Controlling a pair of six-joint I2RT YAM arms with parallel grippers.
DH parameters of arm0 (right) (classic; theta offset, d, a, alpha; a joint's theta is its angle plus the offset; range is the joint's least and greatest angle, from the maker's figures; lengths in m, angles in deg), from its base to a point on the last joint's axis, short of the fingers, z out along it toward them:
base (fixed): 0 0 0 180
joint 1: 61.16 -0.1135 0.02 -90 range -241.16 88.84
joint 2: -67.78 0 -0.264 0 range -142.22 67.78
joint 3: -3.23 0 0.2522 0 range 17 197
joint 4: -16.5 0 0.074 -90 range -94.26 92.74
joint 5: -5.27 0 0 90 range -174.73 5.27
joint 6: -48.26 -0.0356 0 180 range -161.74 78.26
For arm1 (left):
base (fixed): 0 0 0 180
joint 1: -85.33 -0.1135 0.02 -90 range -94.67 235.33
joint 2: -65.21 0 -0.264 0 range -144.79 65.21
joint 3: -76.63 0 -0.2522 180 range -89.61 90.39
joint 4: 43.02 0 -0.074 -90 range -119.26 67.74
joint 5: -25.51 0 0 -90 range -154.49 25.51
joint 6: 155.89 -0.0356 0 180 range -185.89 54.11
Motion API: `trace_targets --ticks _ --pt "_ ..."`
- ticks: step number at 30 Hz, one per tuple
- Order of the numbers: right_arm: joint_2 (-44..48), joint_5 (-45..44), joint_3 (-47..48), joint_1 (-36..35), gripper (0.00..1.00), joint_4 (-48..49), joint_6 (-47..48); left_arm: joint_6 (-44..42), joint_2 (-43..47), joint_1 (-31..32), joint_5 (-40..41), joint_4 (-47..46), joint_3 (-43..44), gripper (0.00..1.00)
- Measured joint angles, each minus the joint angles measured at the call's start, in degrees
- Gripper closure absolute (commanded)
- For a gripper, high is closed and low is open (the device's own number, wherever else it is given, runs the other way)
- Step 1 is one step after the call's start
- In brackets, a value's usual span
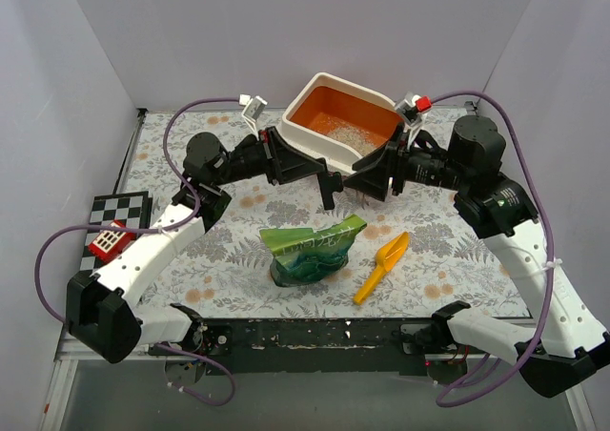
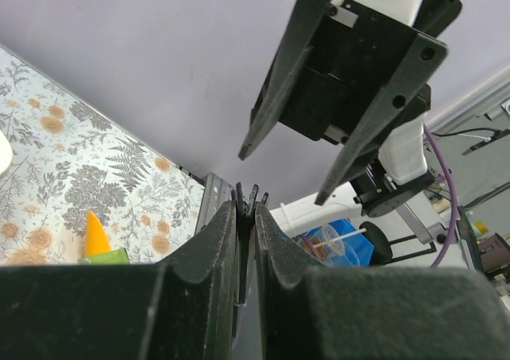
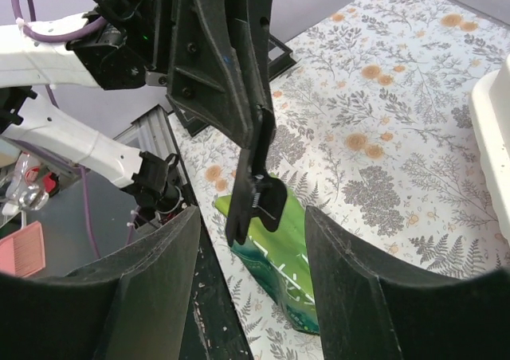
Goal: Fill the litter box with clean litter
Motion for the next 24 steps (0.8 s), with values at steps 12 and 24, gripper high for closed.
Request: trace_targets --ticks 12,24 --pt "-1.27 6.4 -5.25 -0.42 0.39 5.31 -4.87 1.11 3.74 0.0 -2.23 -0.55 -3.15 1.0" --pt "-2.56 7.34 -6.54 -3.39 0.92 8.94 -7.19 1.99 3.74 0.0 -2.86 -1.68 -3.17 1.0"
